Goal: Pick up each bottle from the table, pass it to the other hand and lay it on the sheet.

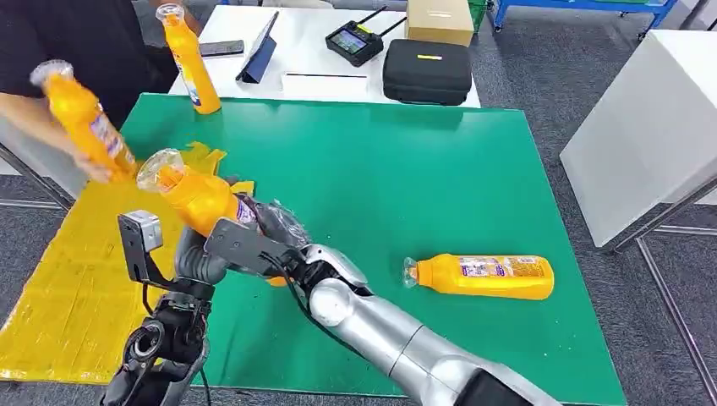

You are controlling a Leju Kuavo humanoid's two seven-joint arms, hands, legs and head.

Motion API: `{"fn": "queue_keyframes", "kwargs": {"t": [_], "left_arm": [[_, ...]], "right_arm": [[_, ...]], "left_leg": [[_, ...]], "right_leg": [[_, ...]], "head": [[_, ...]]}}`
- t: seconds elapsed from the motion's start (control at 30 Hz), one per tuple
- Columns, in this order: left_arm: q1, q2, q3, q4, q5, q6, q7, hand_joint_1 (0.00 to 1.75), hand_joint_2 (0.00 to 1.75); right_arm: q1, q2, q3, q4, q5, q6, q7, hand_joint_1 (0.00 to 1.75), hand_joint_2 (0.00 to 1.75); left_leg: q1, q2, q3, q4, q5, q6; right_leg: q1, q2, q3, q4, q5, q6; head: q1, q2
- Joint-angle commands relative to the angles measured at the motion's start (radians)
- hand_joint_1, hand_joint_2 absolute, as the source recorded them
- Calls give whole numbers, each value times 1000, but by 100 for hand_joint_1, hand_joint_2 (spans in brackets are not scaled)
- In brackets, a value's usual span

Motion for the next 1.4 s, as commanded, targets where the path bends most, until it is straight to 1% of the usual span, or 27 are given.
{"fn": "queue_keyframes", "kwargs": {"t": [0.03, 0.07, 0.1, 0.13, 0.23, 0.27, 0.3, 0.33, 0.37, 0.4, 0.43, 0.53, 0.57, 0.6, 0.63, 0.7, 0.73, 0.97, 1.0, 1.03, 1.1, 1.13, 1.17, 1.2, 1.23, 1.37, 1.4], "left_arm": [[-69, -30, -25, -24, -27, 17, -2, 175, 175], [-65, -30, -19, -27, -30, 22, -3, 175, 175], [-59, -31, -6, -31, -32, 27, -3, 175, 175], [-52, -28, 8, -35, -38, 34, -7, 175, 175], [-28, -22, 51, -45, -54, 39, -16, 175, 175], [-24, -23, 63, -45, -61, 41, -20, 175, 175], [-22, -19, 72, -43, -76, 46, -26, 175, 175], [-23, -18, 77, -39, -105, 67, -38, 175, 175], [-24, -17, 83, -36, -130, 90, -48, 175, 175], [-24, -14, 90, -32, -169, 125, -58, 175, 175], [-25, -13, 96, -29, -190, 145, -60, 175, 175], [-25, -11, 99, -27, -189, 144, -60, 175, 175], [-25, -11, 99, -27, -189, 144, -60, 175, 175], [-26, -15, 103, -21, -191, 148, -58, 175, 175], [-27, -15, 106, -16, -202, 156, -56, 175, 175], [-26, -11, 116, -5, -208, 163, -56, 175, 175], [-24, -9, 121, -2, -207, 163, -56, 175, 175], [39, 7, 139, -74, -227, 186, -59, 175, 175], [44, 10, 138, -85, -257, 211, -59, 175, 175], [44, 13, 136, -85, -273, 220, -56, 175, 175], [14, 26, 122, -35, -490, 359, -44, 175, 175], [-14, 29, 114, 18, -634, 437, -20, 175, 175], [-41, 24, 120, 69, -718, 467, 1, 175, 175], [-58, 19, 130, 101, -720, 465, -6, 175, 175], [-58, 19, 130, 101, -720, 465, -6, 175, 175], [-58, 19, 130, 101, -720, 465, -6, 175, 175], [-62, 24, 125, 124, -786, 491, 14, 175, 175]], "right_arm": [[-9, 23, 68, 98, -17, -17, -6, 117, 175], [-4, 25, 49, 95, -34, -9, -3, 0, 175], [1, 15, 36, 68, -15, -27, -2, 0, 0], [26, -8, 16, 30, -18, 0, -13, 0, 0], [70, -70, -65, -84, 5, -5, -12, 0, 0], [82, -82, -88, -117, 26, -2, -12, 0, 0], [98, -90, -122, -153, 57, 4, 5, 0, 0], [108, -91, -150, -172, 68, 17, 10, 0, 0], [114, -94, -166, -183, 85, 23, 13, 0, 0], [121, -93, -186, -189, 95, 26, 14, 0, 0], [123, -94, -191, -190, 100, 27, 13, 0, 0], [125, -95, -191, -189, 101, 27, 13, 0, 0], [125, -95, -191, -189, 101, 27, 13, 0, 0], [125, -91, -194, -180, 105, 27, 12, 0, 0], [125, -89, -198, -178, 107, 27, 11, 0, 0], [131, -89, -201, -175, 111, 27, 9, 0, 0], [139, -89, -202, -181, 113, 25, 8, 0, 0], [191, -86, -208, -249, 139, 34, 25, 0, 0], [197, -89, -207, -259, 143, 37, 30, 0, 0], [201, -90, -208, -267, 145, 38, 33, 0, 0], [224, -99, -217, -304, 147, 37, 38, 0, 0], [239, -106, -223, -332, 145, 38, 39, 0, 0], [253, -114, -232, -362, 139, 42, 40, 0, 0], [259, -120, -234, -381, 134, 49, 45, 0, 0], [259, -120, -234, -381, 134, 49, 45, 0, 0], [259, -120, -234, -381, 134, 49, 45, 0, 0], [262, -119, -242, -388, 132, 48, 44, 0, 0]], "left_leg": [[0, -4, 4, 1, -2, 2], [0, -3, 1, 0, -1, 1], [0, -5, 4, 1, -2, 2], [0, -4, 2, 0, -1, 1], [1, -5, 2, -1, 0, 1], [0, -6, 5, 0, -2, 2], [0, -5, 3, -1, -1, 1], [0, -7, 5, 0, -2, 2], [1, -5, 2, 0, 0, 1], [0, -7, 4, 0, -1, 2], [0, -5, 1, 0, 0, 1], [0, -5, 4, -1, -1, 1], [0, -4, 1, 0, 0, 1], [0, -6, 3, 0, -1, 1], [0, -4, 1, 0, 0, 1], [-1, -4, 4, 1, -2, 2], [0, -2, 2, 0, -1, 1], [0, -2, 5, 0, -3, 1], [0, -2, 6, 0, -4, 1], [0, -1, 2, 0, -1, 1], [0, -3, 6, 0, -3, 2], [0, -3, 2, -1, -1, 1], [0, -4, 3, 0, -2, 1], [0, -7, 4, -1, -1, 1], [0, -6, 2, -1, 0, 1], [-1, -5, 4, -1, -1, 2], [0, -4, 2, -1, -1, 1]], "right_leg": [[1, -4, 5, 1, -3, -5], [1, -2, 2, 0, -1, -3], [0, -4, 6, 1, -3, -6], [1, -3, 3, 0, -2, -4], [1, -5, 4, -1, -2, -4], [1, -6, 7, -1, -3, -5], [1, -5, 5, -1, -2, -4], [1, -6, 7, -1, -3, -5], [1, -5, 3, -1, -1, -3], [1, -6, 6, 0, -3, -5], [1, -4, 3, -1, -1, -3], [1, -4, 5, 0, -2, -5], [1, -3, 2, 0, -1, -3], [1, -5, 5, 1, -3, -5], [1, -3, 2, 0, -1, -4], [1, -3, 6, 1, -3, -6], [1, -2, 3, 0, -1, -3], [0, -2, 6, 0, -3, -6], [1, -1, 7, 0, -4, -6], [0, -1, 3, 0, -1, -3], [1, -2, 7, 1, -4, -7], [1, -3, 4, 0, -2, -4], [0, -3, 5, 0, -3, -5], [1, -6, 7, 0, -3, -6], [0, -6, 4, 0, -2, -4], [0, -4, 6, 0, -2, -6], [0, -3, 4, 0, -1, -5]], "head": [[0, 0], [0, 0], [0, 0], [0, 0], [1, 0], [0, 0], [0, 0], [0, 0], [0, 0], [0, 0], [0, 0], [0, 0], [0, 0], [0, 0], [1, 0], [1, 0], [0, 0], [0, 0], [0, 0], [0, 0], [0, 0], [0, 0], [0, 0], [0, 0], [0, 0], [0, 0], [0, 0]]}}
